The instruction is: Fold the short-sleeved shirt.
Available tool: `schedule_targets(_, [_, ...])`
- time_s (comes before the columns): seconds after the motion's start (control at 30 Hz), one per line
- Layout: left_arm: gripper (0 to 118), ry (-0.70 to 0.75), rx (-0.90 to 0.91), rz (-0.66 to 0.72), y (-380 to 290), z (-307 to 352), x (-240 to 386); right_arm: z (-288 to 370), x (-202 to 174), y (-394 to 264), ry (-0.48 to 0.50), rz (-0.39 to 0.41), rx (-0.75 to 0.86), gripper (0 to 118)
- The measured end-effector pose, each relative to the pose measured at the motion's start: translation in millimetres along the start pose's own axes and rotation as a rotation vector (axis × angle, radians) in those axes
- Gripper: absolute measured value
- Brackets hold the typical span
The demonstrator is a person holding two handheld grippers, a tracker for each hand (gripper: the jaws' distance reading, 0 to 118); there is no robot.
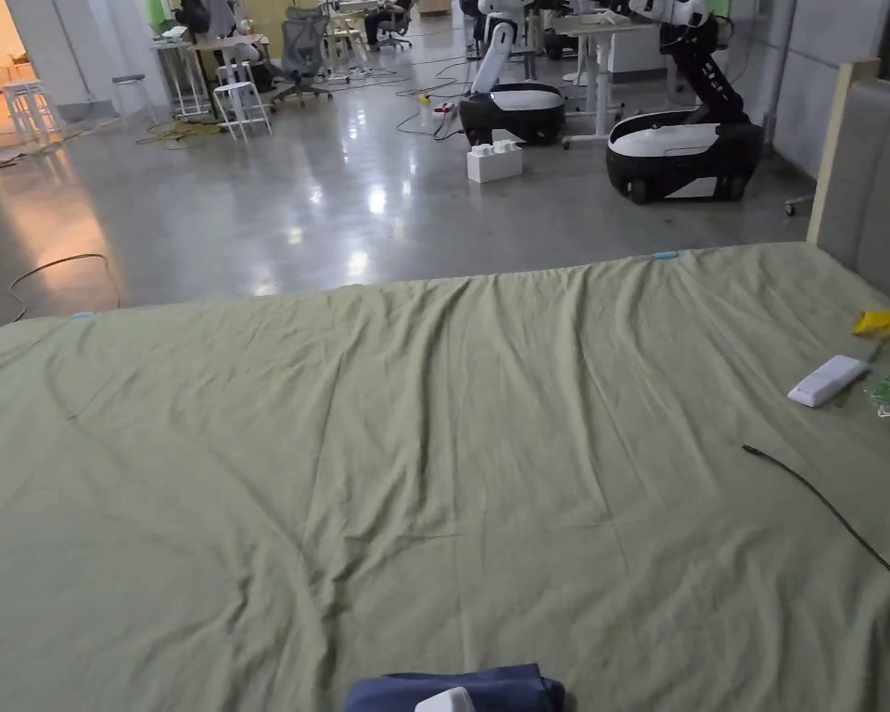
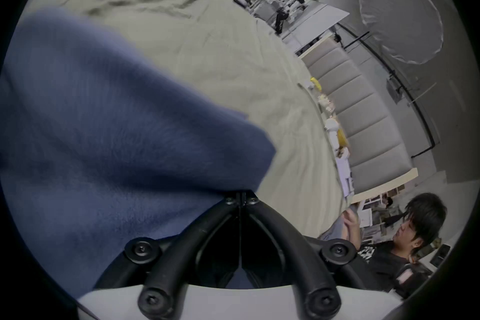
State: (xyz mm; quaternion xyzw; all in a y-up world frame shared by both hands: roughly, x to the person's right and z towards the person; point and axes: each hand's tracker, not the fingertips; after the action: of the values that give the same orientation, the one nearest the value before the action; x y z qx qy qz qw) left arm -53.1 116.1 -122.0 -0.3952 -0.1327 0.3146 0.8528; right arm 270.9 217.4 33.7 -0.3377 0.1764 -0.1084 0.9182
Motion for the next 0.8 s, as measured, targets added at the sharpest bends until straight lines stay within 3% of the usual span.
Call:
schedule_targets(0.1, [1, -0.212, 0.157, 0.019, 17.8, 52.1, -5.4, -38.4, -22.9, 18.7, 0.09, 0.063, -0.024, 0])
schedule_targets(0.23, [1, -0.097, 0.248, 0.016, 38.7, 116.0, -31.4, -121.9, -54.0, 45.4, 0.206, 0.074, -0.117, 0])
schedule_targets(0.3, [1, -0.063, 0.256, 0.058, 43.8, 138.2, -54.5, -170.2, -65.3, 54.8, 0.137, 0.054, -0.185, 0])
schedule_targets(0.4, [5, -0.027, 0.245, 0.084, 46.6, 156.0, -84.6, -226.4, -69.3, 61.3, 0.141, 0.056, -0.299, 0])
schedule_targets(0.43, [15, -0.002, 0.236, 0.085, 47.1, 158.3, -94.4, -242.3, -67.5, 55.7, 0.075, 0.115, -0.341, 0])
schedule_targets(0.5, [68, 0.016, 0.209, 0.1, 48.5, 157.5, -112.5, -274.0, -61.9, 42.6, -0.012, 0.22, -0.49, 0])
schedule_targets(0.57, [103, 0.012, 0.151, 0.129, 50.4, 148.3, -127.9, -269.5, -53.9, 41.2, 0.051, 0.146, -0.406, 0])
schedule_targets(0.6, [104, 0.006, 0.129, 0.138, 51.7, 140.8, -134.6, -265.7, -52.4, 46.5, 0.043, 0.088, -0.435, 0])
schedule_targets(0.7, [104, -0.112, 0.06, 0.162, 58.5, 112.5, -153.9, -267.0, -51.2, 45.3, 0.053, 0.127, -0.443, 0])
schedule_targets(0.8, [103, -0.195, -0.1, 0.152, 65.8, 73.6, -166.3, -267.0, -45.8, 49.2, 0.058, 0.099, -0.453, 0])
